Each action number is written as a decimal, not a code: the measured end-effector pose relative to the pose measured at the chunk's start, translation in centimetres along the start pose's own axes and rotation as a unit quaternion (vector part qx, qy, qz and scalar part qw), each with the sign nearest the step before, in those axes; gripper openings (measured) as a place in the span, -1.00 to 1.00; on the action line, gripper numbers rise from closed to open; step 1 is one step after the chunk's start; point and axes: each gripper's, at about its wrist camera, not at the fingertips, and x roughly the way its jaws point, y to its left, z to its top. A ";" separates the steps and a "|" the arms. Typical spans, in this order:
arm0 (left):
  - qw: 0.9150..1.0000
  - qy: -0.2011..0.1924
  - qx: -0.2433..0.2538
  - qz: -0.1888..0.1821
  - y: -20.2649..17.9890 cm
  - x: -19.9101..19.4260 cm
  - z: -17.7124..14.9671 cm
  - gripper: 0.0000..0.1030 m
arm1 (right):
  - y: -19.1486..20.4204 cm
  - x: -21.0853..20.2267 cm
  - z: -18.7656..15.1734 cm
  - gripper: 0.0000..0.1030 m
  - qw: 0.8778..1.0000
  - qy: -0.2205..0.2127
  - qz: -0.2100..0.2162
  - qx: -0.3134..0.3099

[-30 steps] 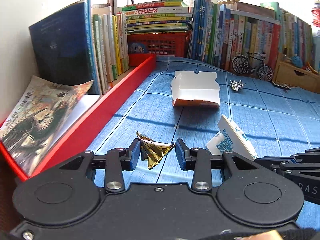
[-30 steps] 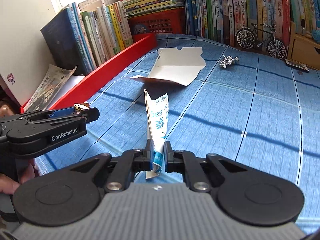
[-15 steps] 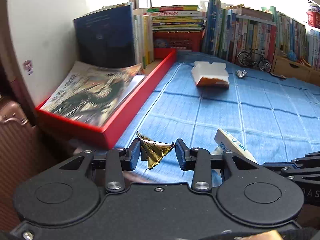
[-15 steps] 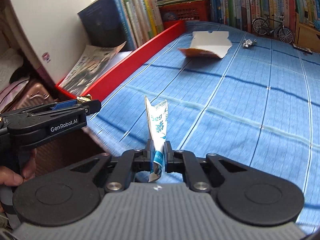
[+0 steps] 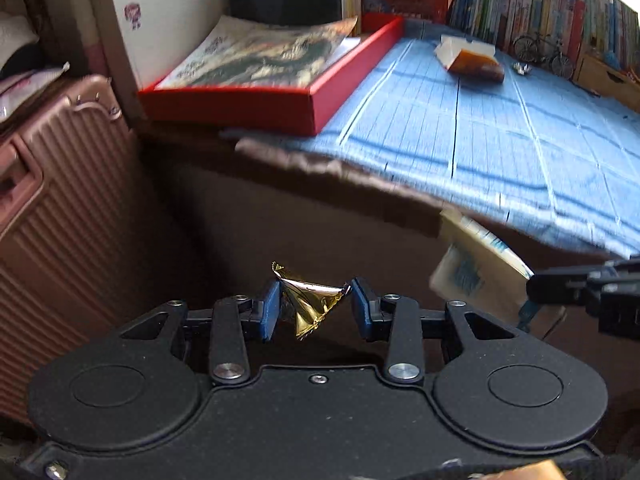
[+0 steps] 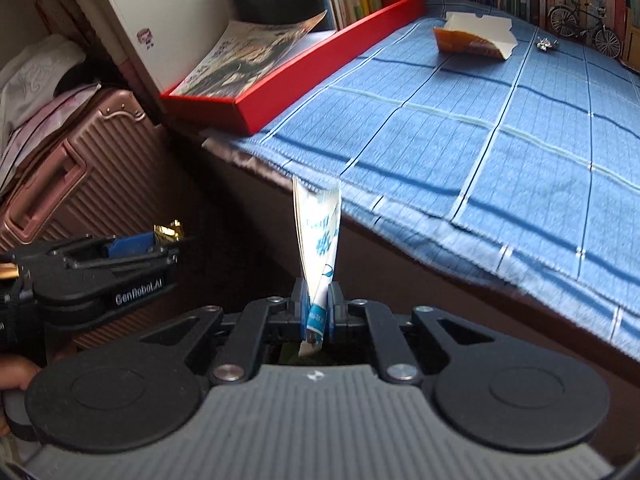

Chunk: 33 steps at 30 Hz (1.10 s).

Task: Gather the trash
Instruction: 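Carry the gold foil scrap and white-blue packet with both tools over the bin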

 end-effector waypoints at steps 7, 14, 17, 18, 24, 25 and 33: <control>0.999 0.034 0.006 -0.002 0.7 2.0 -3.7 -0.30 | 1.1 2.1 -1.5 -0.74 1.000 0.016 -0.005 0.001; 0.997 0.072 0.010 -0.013 1.0 4.7 -7.4 -0.30 | 1.5 5.7 -4.1 -0.75 0.999 0.052 -0.006 0.015; 0.996 0.085 0.006 -0.022 1.2 6.5 -9.2 -0.30 | 1.5 7.5 -5.4 -0.74 0.997 0.067 -0.002 0.022; 0.995 0.092 0.007 -0.023 1.2 7.2 -9.7 -0.30 | 1.4 8.1 -5.8 -0.74 0.997 0.072 0.000 0.025; 0.990 0.136 -0.002 -0.024 1.8 10.6 -12.1 -0.29 | 1.1 12.0 -8.0 -0.74 0.994 0.100 -0.004 0.042; 0.990 0.141 -0.004 -0.025 1.9 10.9 -12.3 -0.29 | 1.3 12.4 -8.1 -0.74 0.994 0.102 -0.006 0.041; 0.988 0.154 -0.002 -0.024 2.0 12.0 -13.1 -0.11 | 1.7 14.1 -8.7 -0.70 0.992 0.121 -0.011 0.042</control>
